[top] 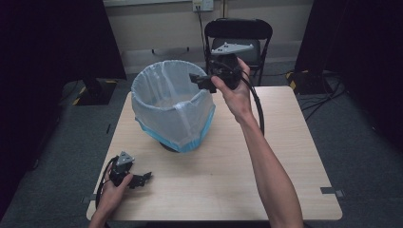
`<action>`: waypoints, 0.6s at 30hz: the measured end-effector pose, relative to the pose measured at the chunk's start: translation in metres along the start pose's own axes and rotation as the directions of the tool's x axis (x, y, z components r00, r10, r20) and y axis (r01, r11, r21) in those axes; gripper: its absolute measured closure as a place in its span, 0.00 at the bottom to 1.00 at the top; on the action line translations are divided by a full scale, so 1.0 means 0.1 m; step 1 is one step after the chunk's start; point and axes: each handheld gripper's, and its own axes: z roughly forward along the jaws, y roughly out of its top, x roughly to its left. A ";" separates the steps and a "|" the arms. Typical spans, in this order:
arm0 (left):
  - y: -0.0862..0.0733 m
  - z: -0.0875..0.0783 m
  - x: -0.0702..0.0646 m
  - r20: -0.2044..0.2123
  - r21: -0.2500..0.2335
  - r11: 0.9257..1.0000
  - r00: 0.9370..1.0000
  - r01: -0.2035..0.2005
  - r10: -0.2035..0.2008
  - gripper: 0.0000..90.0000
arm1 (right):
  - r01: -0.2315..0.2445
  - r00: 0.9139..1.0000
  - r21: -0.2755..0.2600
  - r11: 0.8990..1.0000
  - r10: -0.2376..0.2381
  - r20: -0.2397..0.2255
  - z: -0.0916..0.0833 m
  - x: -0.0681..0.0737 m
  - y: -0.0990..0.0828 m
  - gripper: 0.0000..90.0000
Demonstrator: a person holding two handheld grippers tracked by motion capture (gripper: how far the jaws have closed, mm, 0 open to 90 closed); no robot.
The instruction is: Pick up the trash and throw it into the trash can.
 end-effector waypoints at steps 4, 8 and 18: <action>0.00 0.00 0.00 0.000 0.000 1.000 1.000 0.000 0.000 0.00 | -0.007 1.000 -0.002 1.000 0.007 0.025 -0.11 -0.04 -0.09 0.16; 0.00 0.00 0.00 0.000 0.000 1.000 1.000 0.000 0.000 0.00 | -0.017 0.998 0.011 1.000 0.017 0.053 -0.21 -0.10 -0.19 0.16; 0.00 0.00 0.00 0.000 0.000 1.000 1.000 0.001 -0.001 0.00 | -0.022 0.993 0.031 0.999 0.018 0.119 -0.52 -0.21 -0.42 0.16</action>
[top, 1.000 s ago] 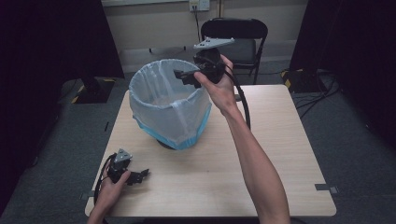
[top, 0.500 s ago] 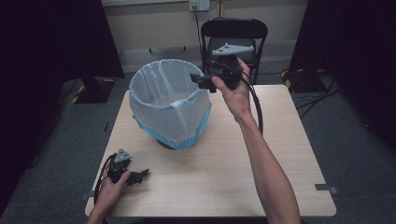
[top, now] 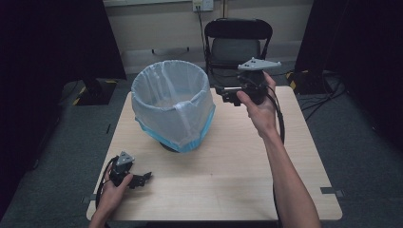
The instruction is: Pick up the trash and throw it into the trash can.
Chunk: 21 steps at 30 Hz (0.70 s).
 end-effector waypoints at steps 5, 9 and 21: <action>0.00 0.00 0.00 0.000 0.000 1.000 1.000 0.000 0.000 0.00 | -0.021 0.999 -0.002 1.000 0.021 0.026 -0.15 -0.08 -0.13 0.16; 0.00 0.00 -0.01 0.006 -0.004 1.000 1.000 0.009 -0.009 0.00 | -0.046 0.997 -0.009 0.999 0.046 0.057 -0.25 -0.13 -0.23 0.16; 0.00 0.00 0.00 0.000 -0.003 1.000 1.000 0.005 -0.005 0.00 | -0.067 0.989 0.061 0.996 0.058 0.133 -0.45 -0.31 -0.62 0.16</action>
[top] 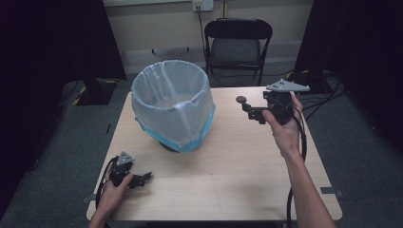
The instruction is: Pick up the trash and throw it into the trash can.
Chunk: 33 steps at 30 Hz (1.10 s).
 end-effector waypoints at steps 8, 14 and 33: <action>0.00 0.00 0.00 -0.001 0.003 1.000 1.000 -0.004 0.004 0.00 | -0.030 0.999 0.048 0.998 0.029 0.017 -0.03 -0.09 -0.33 0.16; 0.00 0.00 0.00 0.005 0.002 1.000 1.000 -0.002 0.002 0.00 | -0.047 0.999 0.083 0.995 0.045 0.025 -0.04 -0.11 -0.62 0.16; 0.00 0.00 0.00 0.003 0.001 1.000 1.000 0.002 -0.002 0.00 | -0.109 0.992 0.262 0.959 0.086 0.097 0.07 -0.26 -1.68 0.17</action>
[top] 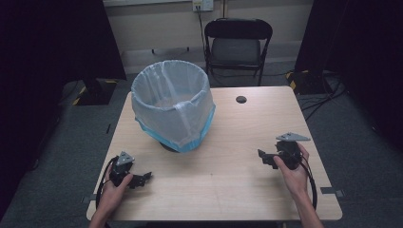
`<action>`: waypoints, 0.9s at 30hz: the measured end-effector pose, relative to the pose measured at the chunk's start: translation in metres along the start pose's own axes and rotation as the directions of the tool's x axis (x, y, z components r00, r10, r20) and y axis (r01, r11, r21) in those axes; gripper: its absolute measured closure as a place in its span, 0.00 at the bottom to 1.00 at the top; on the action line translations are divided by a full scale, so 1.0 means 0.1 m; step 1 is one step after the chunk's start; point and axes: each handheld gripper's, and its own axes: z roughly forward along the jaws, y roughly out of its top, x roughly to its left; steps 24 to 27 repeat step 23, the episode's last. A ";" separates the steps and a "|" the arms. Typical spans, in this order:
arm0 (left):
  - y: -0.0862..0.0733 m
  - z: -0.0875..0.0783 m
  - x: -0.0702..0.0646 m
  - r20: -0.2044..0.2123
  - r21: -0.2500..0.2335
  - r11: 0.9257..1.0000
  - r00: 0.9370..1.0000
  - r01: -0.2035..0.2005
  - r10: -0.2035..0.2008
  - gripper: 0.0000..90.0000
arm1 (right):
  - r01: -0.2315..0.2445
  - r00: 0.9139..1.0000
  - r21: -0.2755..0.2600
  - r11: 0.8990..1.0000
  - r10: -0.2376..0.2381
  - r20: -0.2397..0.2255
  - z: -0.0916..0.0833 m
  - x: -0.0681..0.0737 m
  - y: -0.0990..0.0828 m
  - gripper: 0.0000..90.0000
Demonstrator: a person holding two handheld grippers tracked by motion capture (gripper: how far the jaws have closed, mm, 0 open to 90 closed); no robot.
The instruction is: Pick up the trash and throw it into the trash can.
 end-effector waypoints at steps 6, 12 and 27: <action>0.00 0.00 0.00 0.003 0.000 1.000 1.000 0.001 -0.001 0.00 | -0.024 1.000 0.041 0.999 0.023 0.015 0.13 -0.02 -0.21 0.17; 0.00 0.00 0.00 0.003 0.000 1.000 1.000 0.003 -0.003 0.00 | -0.018 0.999 0.081 0.997 0.015 0.037 0.22 0.00 -0.27 0.17; 0.00 0.00 0.00 0.004 0.000 1.000 1.000 0.002 -0.002 0.00 | 0.014 0.997 0.055 0.998 -0.018 0.080 0.28 0.05 -0.36 0.15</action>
